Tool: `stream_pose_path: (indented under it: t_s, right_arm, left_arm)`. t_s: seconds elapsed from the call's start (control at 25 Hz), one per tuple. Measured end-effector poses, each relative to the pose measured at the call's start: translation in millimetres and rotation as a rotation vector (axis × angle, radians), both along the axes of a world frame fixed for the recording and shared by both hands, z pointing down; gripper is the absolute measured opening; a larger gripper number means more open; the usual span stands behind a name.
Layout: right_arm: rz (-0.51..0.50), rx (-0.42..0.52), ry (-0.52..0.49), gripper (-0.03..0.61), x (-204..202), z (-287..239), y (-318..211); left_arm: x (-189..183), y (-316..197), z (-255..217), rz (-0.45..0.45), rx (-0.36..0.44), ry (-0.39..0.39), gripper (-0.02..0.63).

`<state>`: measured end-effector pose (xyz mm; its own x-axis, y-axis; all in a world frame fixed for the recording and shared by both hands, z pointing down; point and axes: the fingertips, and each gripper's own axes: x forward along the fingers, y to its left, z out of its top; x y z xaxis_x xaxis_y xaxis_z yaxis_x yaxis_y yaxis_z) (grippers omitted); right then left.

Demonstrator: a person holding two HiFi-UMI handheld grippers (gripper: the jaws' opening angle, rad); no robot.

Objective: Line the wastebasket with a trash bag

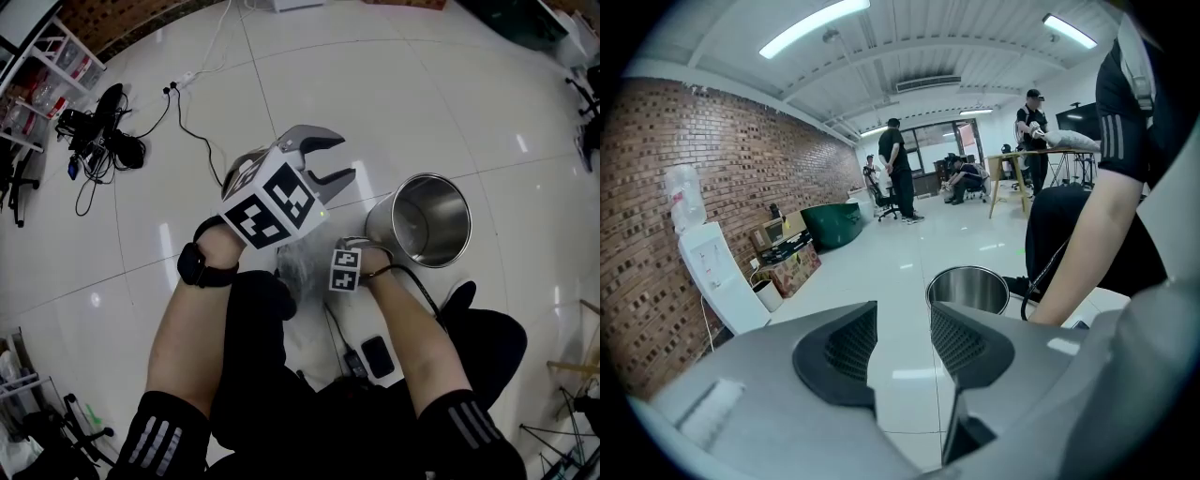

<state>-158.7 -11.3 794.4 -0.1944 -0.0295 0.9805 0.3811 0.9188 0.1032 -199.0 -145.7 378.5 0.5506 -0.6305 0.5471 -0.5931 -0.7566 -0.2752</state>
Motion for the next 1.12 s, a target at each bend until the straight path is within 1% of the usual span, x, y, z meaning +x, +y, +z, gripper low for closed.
stream_pose_path:
  t_s: [0.04,0.16,0.24,0.36,0.6,0.72,0.84,1.04,1.12]
  right_arm:
    - [0.010,0.000,-0.010,0.008,-3,-1,-1]
    - [0.032,0.004,-0.053,0.008,-11,-12,-6]
    - [0.044,0.018,-0.096,0.008,-17,-29,-14]
    - [0.044,0.066,-0.168,0.007,-26,-65,-29]
    - [0.047,0.194,-0.289,0.006,-32,-154,-62]
    - [0.066,0.263,-0.334,0.006,-22,-196,-82]
    - [0.101,0.316,-0.384,0.007,-6,-241,-102]
    - [0.207,0.405,-0.450,0.007,34,-306,-141]
    - [0.254,0.423,-0.467,0.006,56,-324,-153]
  left_arm:
    - [-1,0,1,0.000,0.000,0.000,0.173]
    - [0,-2,1,0.000,0.001,0.002,0.173]
    - [2,-3,-1,0.001,0.006,0.002,0.173]
    - [5,-8,-5,-0.005,0.023,0.003,0.173]
    - [8,-18,-17,-0.035,0.063,0.036,0.173]
    - [10,-21,-21,-0.042,0.077,0.035,0.173]
    - [11,-29,-25,-0.070,0.093,0.045,0.173]
    - [14,-38,-35,-0.103,0.129,0.054,0.173]
    - [21,-41,-37,-0.103,0.132,0.056,0.173]
